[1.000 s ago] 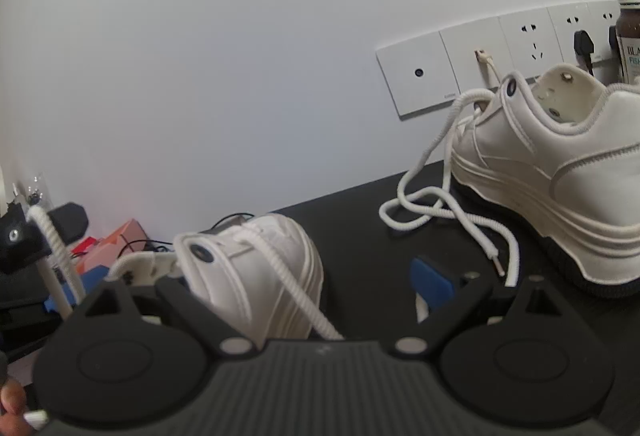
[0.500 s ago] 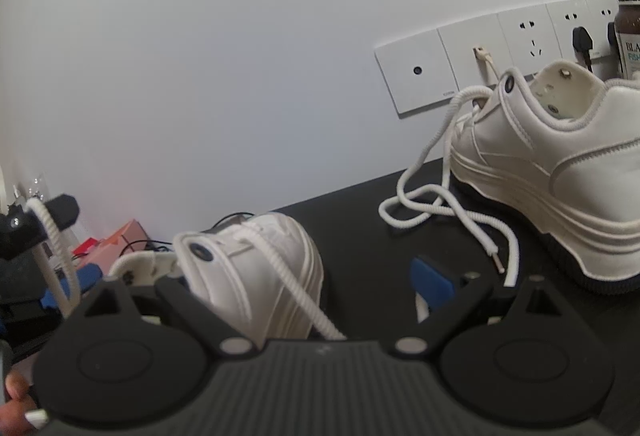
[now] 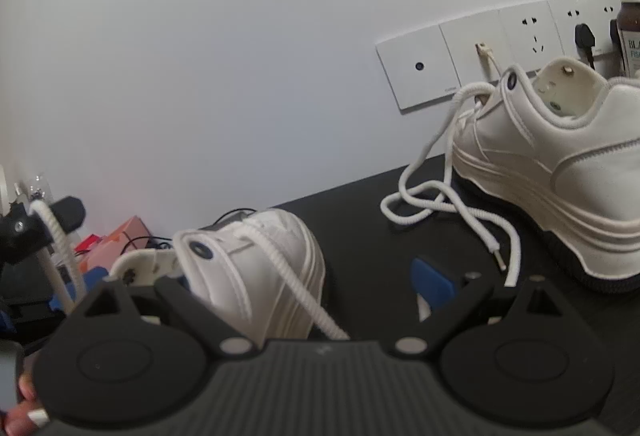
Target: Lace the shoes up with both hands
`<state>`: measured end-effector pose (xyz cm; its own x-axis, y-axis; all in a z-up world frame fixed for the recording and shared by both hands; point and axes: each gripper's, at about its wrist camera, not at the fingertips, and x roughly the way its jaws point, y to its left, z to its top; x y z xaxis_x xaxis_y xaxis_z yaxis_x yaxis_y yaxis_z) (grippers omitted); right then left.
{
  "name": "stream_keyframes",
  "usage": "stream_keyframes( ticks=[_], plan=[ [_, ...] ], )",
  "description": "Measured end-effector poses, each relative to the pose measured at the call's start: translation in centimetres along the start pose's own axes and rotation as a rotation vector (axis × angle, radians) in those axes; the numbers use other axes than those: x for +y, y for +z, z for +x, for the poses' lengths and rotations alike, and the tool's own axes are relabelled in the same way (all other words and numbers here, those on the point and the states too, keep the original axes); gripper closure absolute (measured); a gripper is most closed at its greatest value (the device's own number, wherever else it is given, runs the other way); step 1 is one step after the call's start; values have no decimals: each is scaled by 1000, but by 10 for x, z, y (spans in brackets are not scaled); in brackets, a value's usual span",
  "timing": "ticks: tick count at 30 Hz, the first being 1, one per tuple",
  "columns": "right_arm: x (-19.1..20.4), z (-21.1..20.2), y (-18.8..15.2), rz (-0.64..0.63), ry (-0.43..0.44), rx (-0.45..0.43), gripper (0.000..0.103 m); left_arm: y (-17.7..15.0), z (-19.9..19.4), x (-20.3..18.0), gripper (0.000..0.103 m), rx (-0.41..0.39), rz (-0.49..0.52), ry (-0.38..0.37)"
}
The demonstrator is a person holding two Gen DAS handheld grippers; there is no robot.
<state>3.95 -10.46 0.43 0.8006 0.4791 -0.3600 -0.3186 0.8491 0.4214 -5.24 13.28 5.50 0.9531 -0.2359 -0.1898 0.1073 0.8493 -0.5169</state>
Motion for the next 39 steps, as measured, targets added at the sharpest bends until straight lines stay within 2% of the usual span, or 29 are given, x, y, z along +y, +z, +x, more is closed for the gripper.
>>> stream_keyframes(
  ticks=[5, 11, 13, 17, 20, 26, 29, 33, 38, 39],
  plan=[
    [0, 2, 0, -7, 3, 1, 8, -2, 2, 2, 4, 7, -3, 10],
    [1, 2, 1, -20, 3, 1, 8, 8, -14, 10, 1, -58, -84, -34],
    [1, 3, 1, -24, 3, 1, 8, 15, -25, 19, 1, -92, -130, -55],
    [1, 2, 1, -24, 5, 4, 8, 27, -62, 39, 1, -219, -272, -80],
    [1, 3, 1, -24, 3, 6, 8, 33, -93, 43, 1, -284, -255, -75],
    [1, 3, 2, -21, 1, 11, 8, 28, -112, 61, 1, -197, -295, 51],
    [1, 3, 2, -17, 3, 13, 8, 23, -124, 66, 1, -214, -322, 88],
    [2, 3, 2, -20, -5, 8, 8, 24, -138, 64, 2, -249, -330, 106],
    [16, -6, 1, -112, -61, -49, 11, 24, -129, 42, 12, -239, -281, 86],
    [19, -10, 1, -139, -61, -71, 11, 23, -126, 36, 18, -233, -265, 87]
  ],
)
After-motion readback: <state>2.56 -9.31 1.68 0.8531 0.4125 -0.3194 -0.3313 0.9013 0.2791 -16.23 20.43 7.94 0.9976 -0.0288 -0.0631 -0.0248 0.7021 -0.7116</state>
